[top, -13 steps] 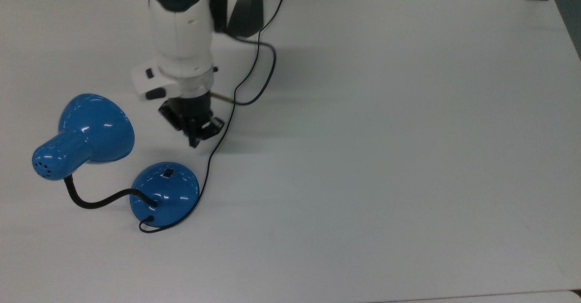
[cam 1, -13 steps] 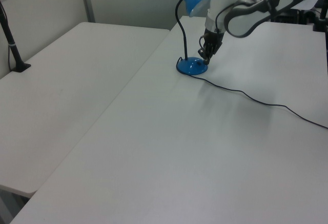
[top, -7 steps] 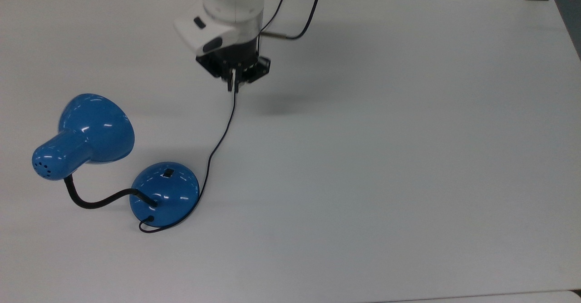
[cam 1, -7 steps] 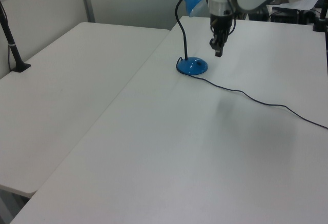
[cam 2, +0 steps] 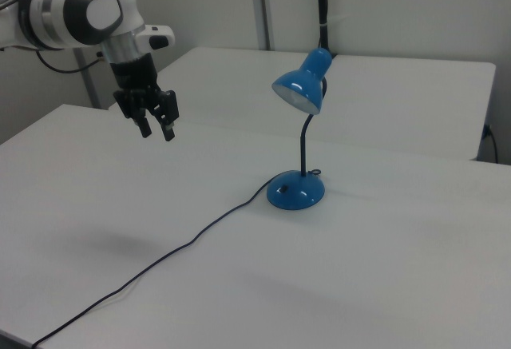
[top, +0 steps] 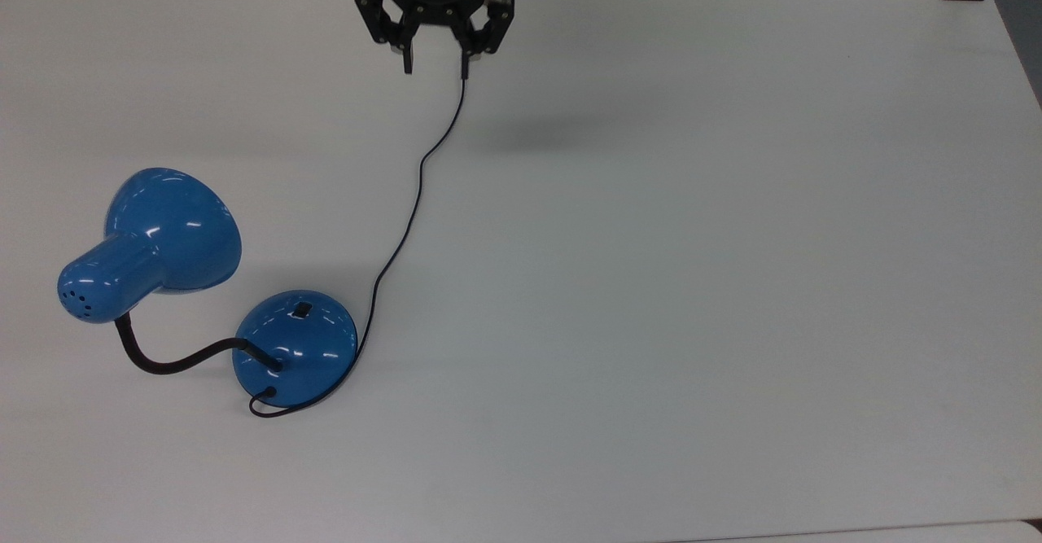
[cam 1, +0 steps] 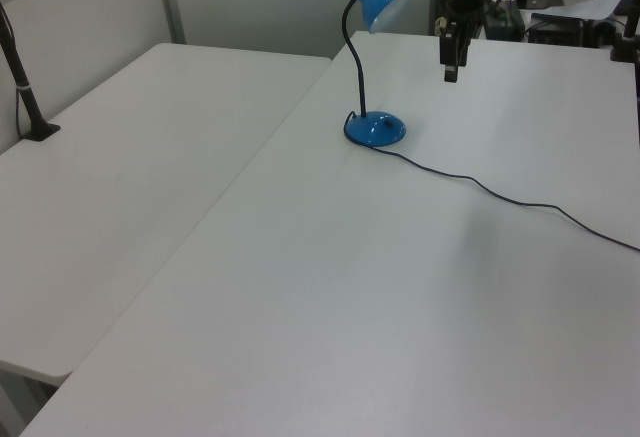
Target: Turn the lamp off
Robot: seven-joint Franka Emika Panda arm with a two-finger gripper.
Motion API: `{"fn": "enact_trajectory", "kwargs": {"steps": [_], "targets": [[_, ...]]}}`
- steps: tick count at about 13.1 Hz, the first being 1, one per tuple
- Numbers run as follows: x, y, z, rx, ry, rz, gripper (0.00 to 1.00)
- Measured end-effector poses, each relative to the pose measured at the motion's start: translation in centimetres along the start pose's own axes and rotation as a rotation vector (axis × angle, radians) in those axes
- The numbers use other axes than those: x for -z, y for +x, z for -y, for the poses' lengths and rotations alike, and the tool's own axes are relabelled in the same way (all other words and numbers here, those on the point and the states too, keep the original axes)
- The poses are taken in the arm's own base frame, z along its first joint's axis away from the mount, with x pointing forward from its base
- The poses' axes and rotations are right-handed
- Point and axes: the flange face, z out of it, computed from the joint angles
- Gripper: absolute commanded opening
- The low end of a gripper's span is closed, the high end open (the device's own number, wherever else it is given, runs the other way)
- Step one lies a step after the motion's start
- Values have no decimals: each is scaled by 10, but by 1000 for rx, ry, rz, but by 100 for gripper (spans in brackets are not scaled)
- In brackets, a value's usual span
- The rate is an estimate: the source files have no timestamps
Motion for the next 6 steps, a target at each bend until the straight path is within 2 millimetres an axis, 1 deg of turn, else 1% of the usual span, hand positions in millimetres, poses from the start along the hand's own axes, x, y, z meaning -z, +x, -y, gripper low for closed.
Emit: {"fn": "enact_trajectory", "kwargs": {"steps": [2,6], "targets": [[1,-3,1,3,-2,15,100],[9,-5,-8,-13,-4,18,100]]}}
